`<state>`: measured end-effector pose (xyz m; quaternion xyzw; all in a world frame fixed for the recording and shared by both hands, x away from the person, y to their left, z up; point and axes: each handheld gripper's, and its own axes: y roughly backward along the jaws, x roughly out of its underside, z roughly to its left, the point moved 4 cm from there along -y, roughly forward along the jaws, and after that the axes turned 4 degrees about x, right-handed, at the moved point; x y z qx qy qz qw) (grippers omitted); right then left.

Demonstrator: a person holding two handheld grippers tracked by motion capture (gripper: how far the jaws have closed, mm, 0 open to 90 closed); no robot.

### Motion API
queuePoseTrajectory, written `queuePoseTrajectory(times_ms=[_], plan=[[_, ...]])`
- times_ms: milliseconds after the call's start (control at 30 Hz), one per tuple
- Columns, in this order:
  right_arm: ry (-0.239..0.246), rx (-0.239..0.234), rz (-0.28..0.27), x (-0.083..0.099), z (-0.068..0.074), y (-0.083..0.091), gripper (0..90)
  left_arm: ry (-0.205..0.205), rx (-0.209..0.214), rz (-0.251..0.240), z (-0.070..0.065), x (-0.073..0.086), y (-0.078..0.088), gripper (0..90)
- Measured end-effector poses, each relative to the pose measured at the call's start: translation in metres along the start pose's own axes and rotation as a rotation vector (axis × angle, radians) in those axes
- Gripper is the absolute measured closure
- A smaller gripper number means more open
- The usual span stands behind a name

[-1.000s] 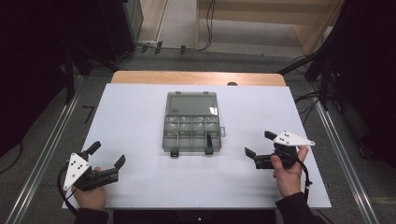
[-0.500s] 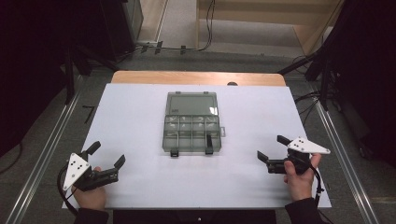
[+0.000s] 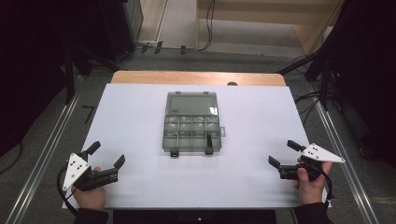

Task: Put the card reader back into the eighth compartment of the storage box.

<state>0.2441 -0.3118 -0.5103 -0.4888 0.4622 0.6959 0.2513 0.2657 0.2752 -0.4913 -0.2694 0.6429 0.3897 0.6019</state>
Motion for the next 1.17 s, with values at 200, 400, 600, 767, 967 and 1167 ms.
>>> queuePoseTrajectory(times_ms=[200, 400, 600, 767, 967, 1167], plan=[[-0.021, 0.0, -0.034, 0.008, -0.01, 0.012, 0.0, -0.005, -0.001, 0.002, 0.0, 0.0, 0.0, 2.3], [-0.041, 0.004, -0.08, 0.013, -0.017, 0.02, 0.0, -0.001, 0.001, 0.002, 0.0, 0.0, 0.0, 2.3], [-0.047, 0.019, -0.101, 0.015, -0.022, 0.025, 0.0, 0.005, 0.0, -0.001, 0.0, 0.0, 0.0, 2.3], [-0.061, 0.024, -0.114, 0.017, -0.028, 0.03, 0.0, 0.011, -0.004, -0.007, 0.002, 0.0, 0.001, 2.2], [-0.068, 0.021, -0.148, 0.02, -0.034, 0.035, 0.0, 0.01, -0.005, -0.005, 0.001, 0.0, 0.001, 2.3], [-0.079, 0.028, -0.158, 0.02, -0.035, 0.037, 0.0, 0.009, -0.004, -0.004, 0.001, 0.0, 0.001, 2.3]])
